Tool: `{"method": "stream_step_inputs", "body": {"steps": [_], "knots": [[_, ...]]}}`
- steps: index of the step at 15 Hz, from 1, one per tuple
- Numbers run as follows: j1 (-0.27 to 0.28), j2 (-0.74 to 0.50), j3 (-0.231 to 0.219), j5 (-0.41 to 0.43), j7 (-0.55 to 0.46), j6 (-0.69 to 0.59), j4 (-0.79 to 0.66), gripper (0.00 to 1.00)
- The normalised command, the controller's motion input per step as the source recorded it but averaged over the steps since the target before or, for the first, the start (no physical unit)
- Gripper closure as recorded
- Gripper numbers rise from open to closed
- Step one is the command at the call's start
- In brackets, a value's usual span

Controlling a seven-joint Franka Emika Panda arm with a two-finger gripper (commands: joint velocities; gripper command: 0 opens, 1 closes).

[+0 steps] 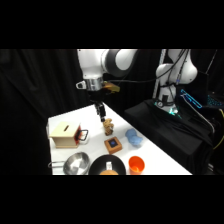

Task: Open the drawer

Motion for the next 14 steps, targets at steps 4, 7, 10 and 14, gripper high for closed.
{"method": "stream_step_inputs", "body": {"steps": [4, 7, 10, 14], "knots": [[-0.050, 0.17, -0.060, -0.103, 0.26, 0.37, 0.10, 0.00], [0.018, 0.28, -0.042, -0.145, 0.29, 0.36, 0.16, 0.00], [0.070, 0.28, -0.076, -0.197, 0.32, 0.29, 0.18, 0.00], [0.106, 0.21, -0.155, -0.245, 0.30, 0.19, 0.19, 0.00]]}}
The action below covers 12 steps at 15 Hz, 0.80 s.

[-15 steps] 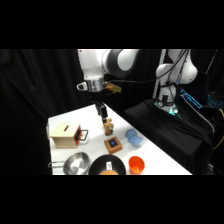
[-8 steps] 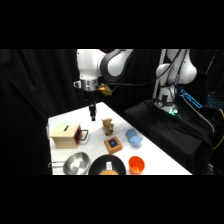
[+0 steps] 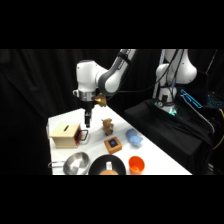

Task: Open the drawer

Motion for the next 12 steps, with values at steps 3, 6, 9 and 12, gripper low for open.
{"method": "stream_step_inputs", "body": {"steps": [3, 6, 9, 12], "knots": [[0.088, 0.17, -0.148, -0.177, 0.22, 0.12, 0.20, 0.00], [0.086, 0.20, -0.123, -0.125, 0.21, 0.16, 0.22, 0.00], [0.072, 0.24, -0.100, -0.064, 0.19, 0.20, 0.21, 0.00], [0.074, 0.26, -0.104, -0.027, 0.17, 0.22, 0.20, 0.00]]}}
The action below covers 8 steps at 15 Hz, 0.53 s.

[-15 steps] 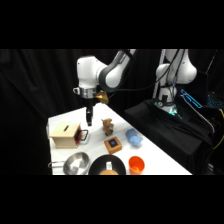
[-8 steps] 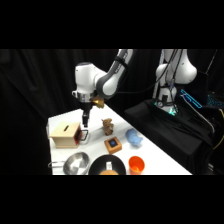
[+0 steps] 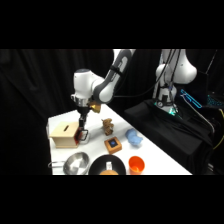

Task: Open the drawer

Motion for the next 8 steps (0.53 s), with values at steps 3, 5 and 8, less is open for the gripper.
{"method": "stream_step_inputs", "body": {"steps": [3, 5, 8], "knots": [[0.053, 0.24, -0.078, 0.038, 0.11, 0.20, 0.21, 0.00], [0.055, 0.22, -0.069, 0.067, 0.08, 0.16, 0.22, 0.00], [0.062, 0.19, -0.081, 0.076, 0.07, 0.15, 0.21, 0.00]]}}
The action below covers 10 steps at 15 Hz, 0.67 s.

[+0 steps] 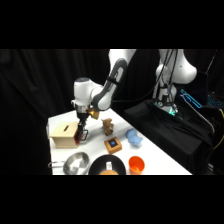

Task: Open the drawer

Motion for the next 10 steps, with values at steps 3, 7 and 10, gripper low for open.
{"method": "stream_step_inputs", "body": {"steps": [3, 7, 10], "knots": [[0.039, 0.18, -0.075, 0.096, 0.04, 0.15, 0.18, 0.00], [0.026, 0.16, -0.048, 0.111, 0.01, 0.15, 0.14, 0.00], [0.042, 0.11, -0.030, 0.115, 0.00, 0.18, 0.07, 0.00]]}}
